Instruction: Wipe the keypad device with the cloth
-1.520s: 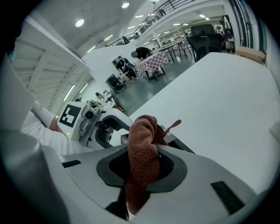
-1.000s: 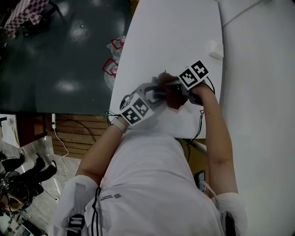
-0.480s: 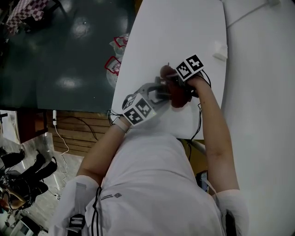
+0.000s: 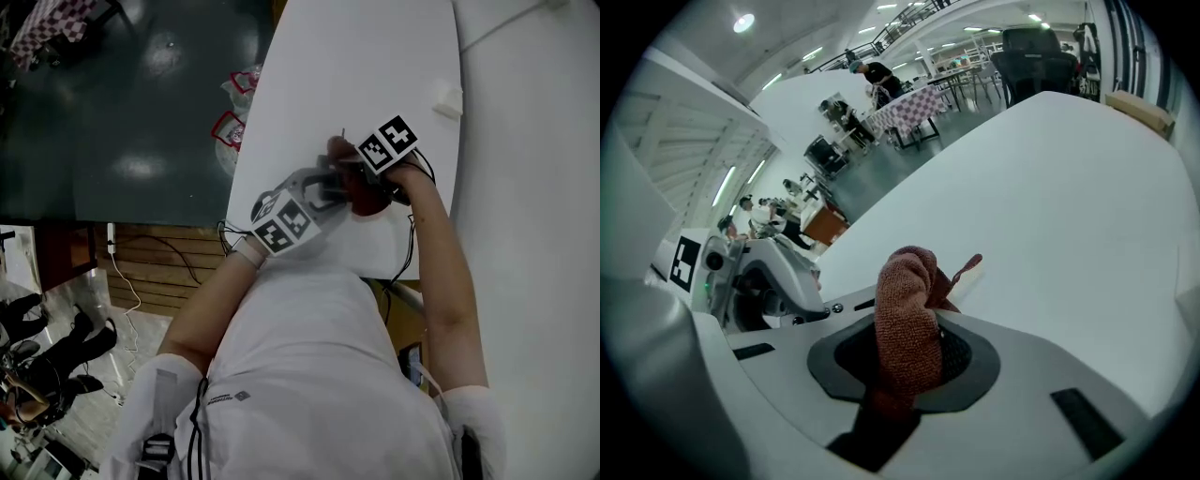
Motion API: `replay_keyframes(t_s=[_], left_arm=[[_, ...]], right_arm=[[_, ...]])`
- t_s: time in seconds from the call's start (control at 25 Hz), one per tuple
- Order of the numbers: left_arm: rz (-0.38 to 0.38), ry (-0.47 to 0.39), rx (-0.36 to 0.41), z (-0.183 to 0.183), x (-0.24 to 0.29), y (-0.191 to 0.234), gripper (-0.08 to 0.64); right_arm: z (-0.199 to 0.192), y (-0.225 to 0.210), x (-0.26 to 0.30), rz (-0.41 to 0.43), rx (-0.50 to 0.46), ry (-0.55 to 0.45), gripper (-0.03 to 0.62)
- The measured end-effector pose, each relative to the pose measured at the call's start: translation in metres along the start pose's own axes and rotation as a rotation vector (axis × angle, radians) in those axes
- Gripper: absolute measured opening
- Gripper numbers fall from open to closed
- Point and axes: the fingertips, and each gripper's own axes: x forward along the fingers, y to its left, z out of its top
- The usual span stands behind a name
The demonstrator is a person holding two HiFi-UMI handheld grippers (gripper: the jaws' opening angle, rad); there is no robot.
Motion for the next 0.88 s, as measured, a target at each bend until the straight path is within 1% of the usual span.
replay_keyframes(t_s=[0.16, 0.32, 0.52, 0.72, 0.8, 0.88], left_arm=[[0.001, 0.001, -0.003, -0.003, 0.001, 0.004, 0.232], [-0.006, 0.000, 0.002, -0.002, -0.001, 0.004, 0.232], [-0.008, 0.003, 0.007, -0.003, 0.000, 0.001, 0.232], [0.005, -0.004, 0.032, 0.000, -0.001, -0.001, 0.232], [0.012, -0.013, 0.019, 0.001, -0.004, -0.002, 0.232], [0.022, -0.023, -0.011, 0.002, -0.009, -0.002, 0.232]], right_arm=[[-0.001, 0.017, -0.008, 0.036, -0.006, -0.041, 0.081], [-0.002, 0.035, -0.018, 0.043, -0.020, -0.091, 0.081], [-0.010, 0.056, -0.029, 0.064, -0.053, -0.105, 0.081], [-0.013, 0.060, -0.036, 0.036, -0.096, -0.106, 0.081], [-0.015, 0.059, -0.036, 0.021, -0.112, -0.113, 0.081], [-0.014, 0.060, -0.040, 0.008, -0.126, -0.127, 0.083]])
